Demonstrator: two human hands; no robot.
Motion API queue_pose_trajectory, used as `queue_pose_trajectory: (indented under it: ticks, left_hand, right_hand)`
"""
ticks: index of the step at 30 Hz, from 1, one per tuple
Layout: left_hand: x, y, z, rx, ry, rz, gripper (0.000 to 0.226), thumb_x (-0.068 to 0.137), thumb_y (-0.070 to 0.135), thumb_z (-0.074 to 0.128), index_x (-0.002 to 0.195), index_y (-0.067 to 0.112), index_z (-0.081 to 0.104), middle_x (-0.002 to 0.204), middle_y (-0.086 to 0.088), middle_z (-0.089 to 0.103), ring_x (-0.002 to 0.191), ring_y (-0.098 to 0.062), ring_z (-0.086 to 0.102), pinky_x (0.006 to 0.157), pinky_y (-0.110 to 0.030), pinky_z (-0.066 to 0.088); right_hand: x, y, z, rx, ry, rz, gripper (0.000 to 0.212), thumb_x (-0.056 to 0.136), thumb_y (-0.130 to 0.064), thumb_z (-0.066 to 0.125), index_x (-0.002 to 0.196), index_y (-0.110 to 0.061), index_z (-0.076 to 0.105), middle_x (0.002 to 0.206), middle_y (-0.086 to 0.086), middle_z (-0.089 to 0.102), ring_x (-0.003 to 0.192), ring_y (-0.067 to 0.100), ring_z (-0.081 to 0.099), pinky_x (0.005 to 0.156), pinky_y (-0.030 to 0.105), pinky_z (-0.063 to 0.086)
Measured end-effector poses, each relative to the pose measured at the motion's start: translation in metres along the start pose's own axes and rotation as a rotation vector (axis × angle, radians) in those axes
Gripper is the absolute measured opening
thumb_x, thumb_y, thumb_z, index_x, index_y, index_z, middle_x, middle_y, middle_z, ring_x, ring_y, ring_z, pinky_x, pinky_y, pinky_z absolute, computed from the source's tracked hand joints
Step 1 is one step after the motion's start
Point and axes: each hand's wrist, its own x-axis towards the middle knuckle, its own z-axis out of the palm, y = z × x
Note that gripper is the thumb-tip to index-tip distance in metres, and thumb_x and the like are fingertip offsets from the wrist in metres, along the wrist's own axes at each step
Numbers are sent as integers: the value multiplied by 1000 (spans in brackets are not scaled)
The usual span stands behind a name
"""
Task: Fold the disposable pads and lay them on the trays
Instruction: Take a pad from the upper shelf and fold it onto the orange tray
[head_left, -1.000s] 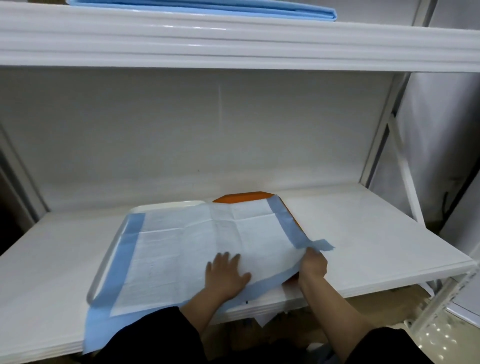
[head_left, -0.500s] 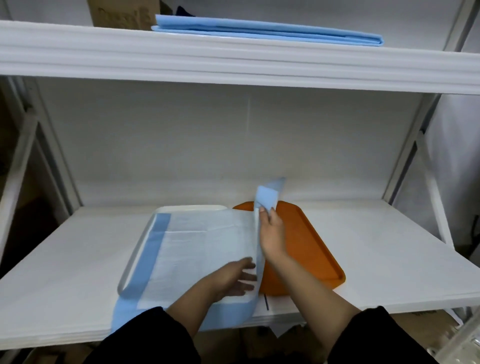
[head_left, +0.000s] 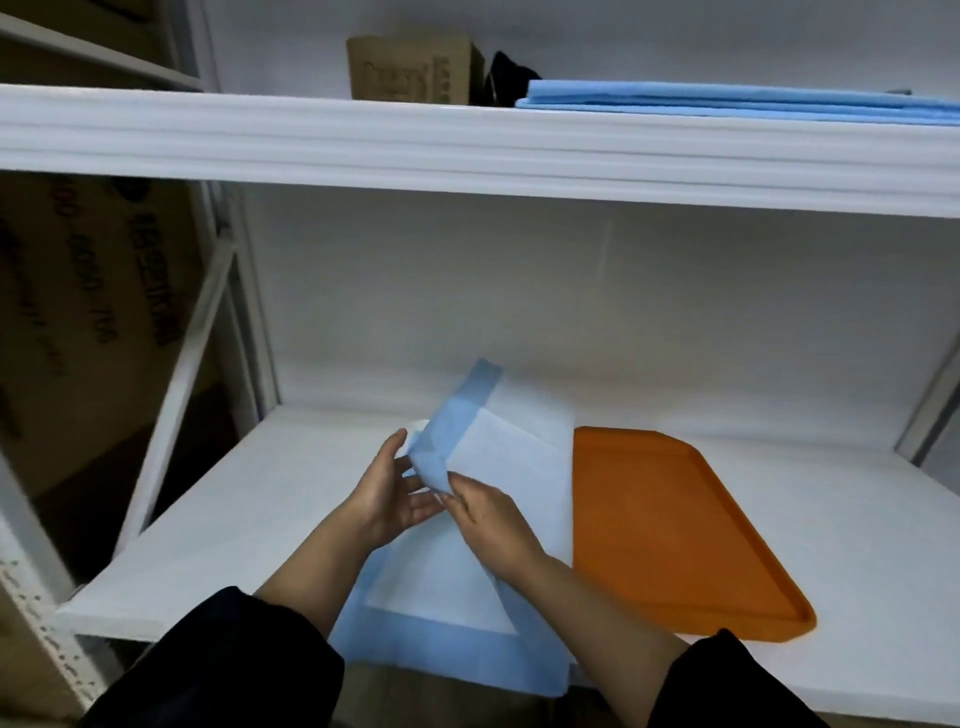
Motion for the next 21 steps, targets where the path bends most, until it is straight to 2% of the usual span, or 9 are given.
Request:
queue_pose_trajectory:
  ticks: [4, 7, 10, 12, 14, 16, 17, 21]
  left_hand:
    - [-4, -7, -42, 63, 72, -66, 43, 93, 45, 44, 106, 7, 60, 83, -13, 67, 74, -26, 66, 65, -35, 58]
    - [-9, -19, -66, 84, 106, -120, 35, 93, 36, 48, 98, 4, 62, 69, -14, 70, 57, -26, 67, 52, -33, 57]
    - [-11, -34, -88, 225, 158, -171, 35, 93, 33, 52, 103, 3, 66, 77, -15, 72, 67, -27, 67, 61, -33, 54]
    - [-9, -43, -98, 389, 202, -182, 33, 92, 27, 56, 105, -1, 67, 84, -16, 72, 76, -29, 68, 67, -33, 52]
    - [-6, -48, -103, 610, 243, -149, 28, 83, 19, 65, 101, -3, 67, 86, -15, 70, 79, -29, 66, 68, -31, 52]
    - [-2, -50, -103, 823, 331, -85, 21, 66, 18, 67, 85, 8, 66, 88, -11, 66, 81, -27, 63, 70, -29, 51]
    - [0, -51, -103, 899, 381, -56, 20, 63, 17, 66, 82, 12, 64, 92, -10, 65, 84, -26, 61, 71, -28, 48]
    - [2, -51, -103, 1080, 474, -4, 18, 78, 11, 62, 94, 17, 57, 95, -4, 59, 86, -22, 55, 71, -26, 39]
  right_hand:
    - [1, -6, 37, -144, -143, -151, 24, 98, -19, 43, 112, -10, 59, 113, 11, 64, 105, 29, 58, 85, 35, 40]
    - [-4, -4, 62, -155, -248, -180, 31, 97, -23, 43, 124, -16, 57, 123, 7, 61, 111, 26, 56, 93, 36, 41]
    - [-14, 1, 80, -147, -438, -54, 53, 93, -47, 48, 142, -31, 36, 142, 0, 46, 129, 20, 43, 107, 34, 31]
    - [-20, 6, 84, -118, -530, 55, 66, 88, -61, 47, 145, -35, 27, 148, -4, 36, 135, 17, 35, 112, 34, 25]
    - [-24, 12, 80, -123, -539, 104, 67, 88, -63, 44, 146, -34, 26, 151, -4, 31, 139, 17, 28, 114, 34, 21]
    - [-25, 21, 73, -150, -500, 159, 64, 93, -60, 39, 147, -29, 26, 155, -3, 26, 144, 16, 19, 116, 34, 16]
    - [-25, 26, 68, -175, -468, 195, 63, 94, -58, 37, 148, -28, 25, 156, -2, 23, 145, 15, 16, 116, 34, 14]
    - [-28, 60, 52, -367, -396, 344, 67, 95, -59, 29, 151, -23, 16, 160, -3, 7, 147, 17, 2, 118, 39, 5]
